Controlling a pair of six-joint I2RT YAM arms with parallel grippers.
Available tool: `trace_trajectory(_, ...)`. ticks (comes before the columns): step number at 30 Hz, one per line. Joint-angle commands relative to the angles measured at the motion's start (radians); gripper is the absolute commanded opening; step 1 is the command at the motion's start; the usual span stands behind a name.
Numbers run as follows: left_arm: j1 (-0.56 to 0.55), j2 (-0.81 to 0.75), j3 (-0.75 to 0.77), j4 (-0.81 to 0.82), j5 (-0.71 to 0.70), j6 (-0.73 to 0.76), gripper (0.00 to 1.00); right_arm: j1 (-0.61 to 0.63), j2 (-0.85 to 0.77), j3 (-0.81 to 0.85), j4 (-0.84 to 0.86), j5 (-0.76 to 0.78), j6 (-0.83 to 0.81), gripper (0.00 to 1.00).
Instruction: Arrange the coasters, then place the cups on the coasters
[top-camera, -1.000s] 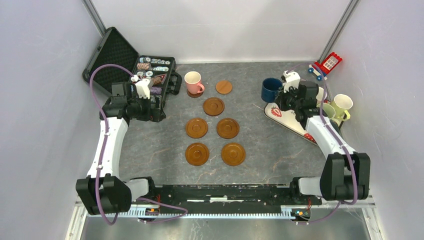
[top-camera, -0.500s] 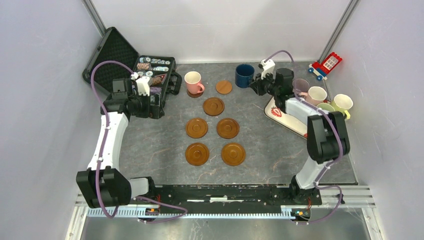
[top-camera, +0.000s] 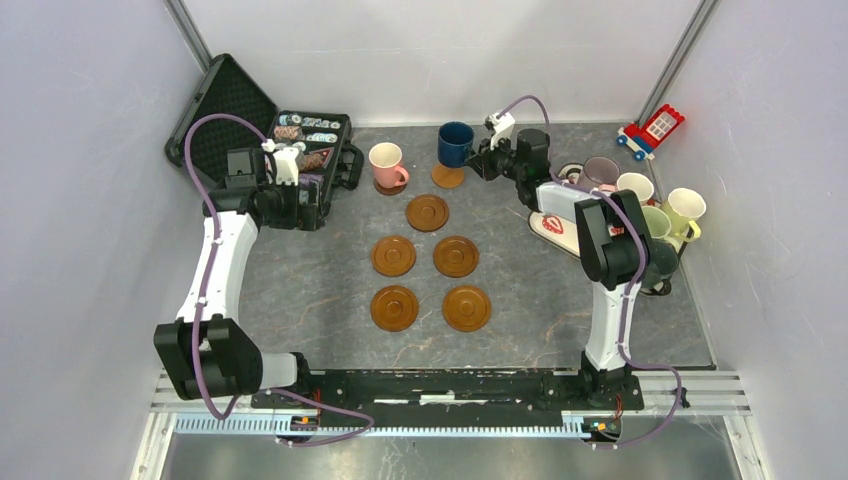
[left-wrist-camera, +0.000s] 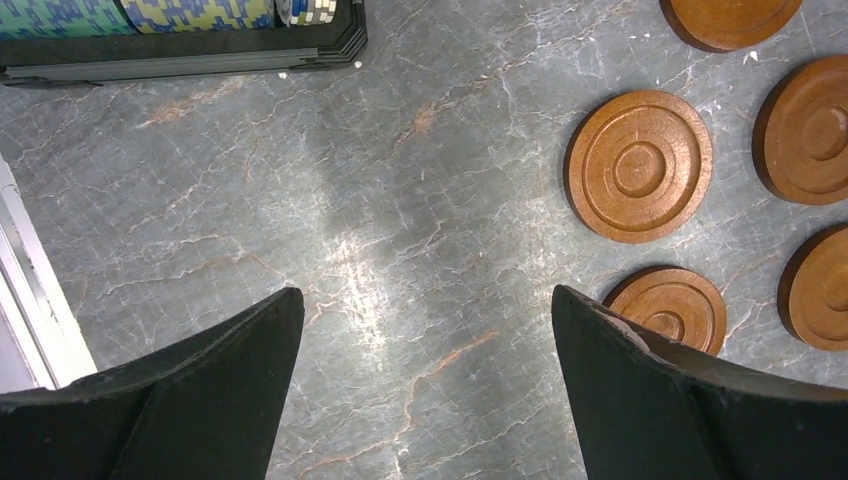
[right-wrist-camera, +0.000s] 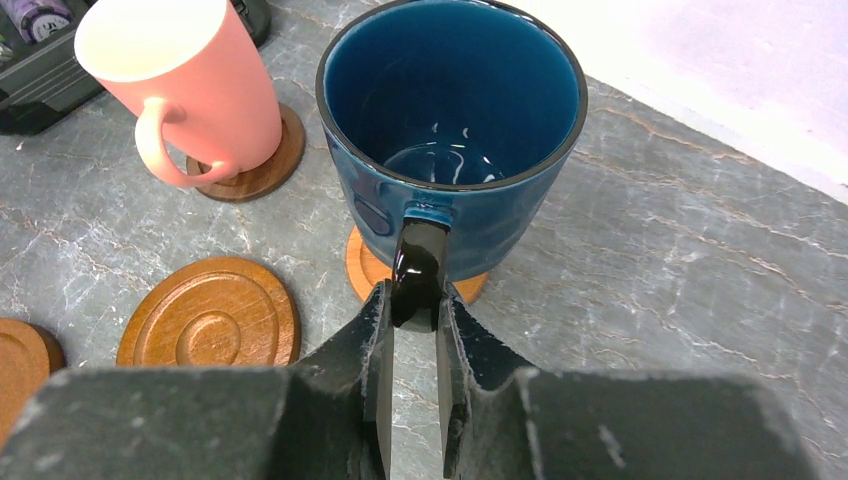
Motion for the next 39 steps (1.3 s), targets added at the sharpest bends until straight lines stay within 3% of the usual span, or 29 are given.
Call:
trace_trajectory(1,0.006,0.010,0.046,-0.006,-0.023,-0.023,1.00,0.010,0.004,0.037,0.184,-0.020,-0.005,0.00)
trace_trajectory(11,0.006,0.030,0.071,-0.025,-0.029,-0.009,1.00,0.022,0.027,-0.042,0.252,-0.034,-0.096,0.00)
trace_trajectory(28,0.006,0.019,0.066,-0.048,-0.014,-0.001,1.00,0.041,0.048,-0.101,0.283,-0.050,-0.092,0.00)
trace_trajectory(30,0.006,0.019,0.066,-0.049,-0.015,0.001,1.00,0.041,0.053,-0.101,0.269,-0.061,-0.093,0.07)
trace_trajectory(35,0.006,0.020,0.070,-0.051,-0.018,0.002,1.00,0.041,0.058,-0.106,0.248,-0.073,-0.099,0.38)
trace_trajectory(39,0.006,0.017,0.069,-0.052,-0.017,0.004,1.00,0.044,0.059,-0.112,0.242,-0.061,-0.107,0.49)
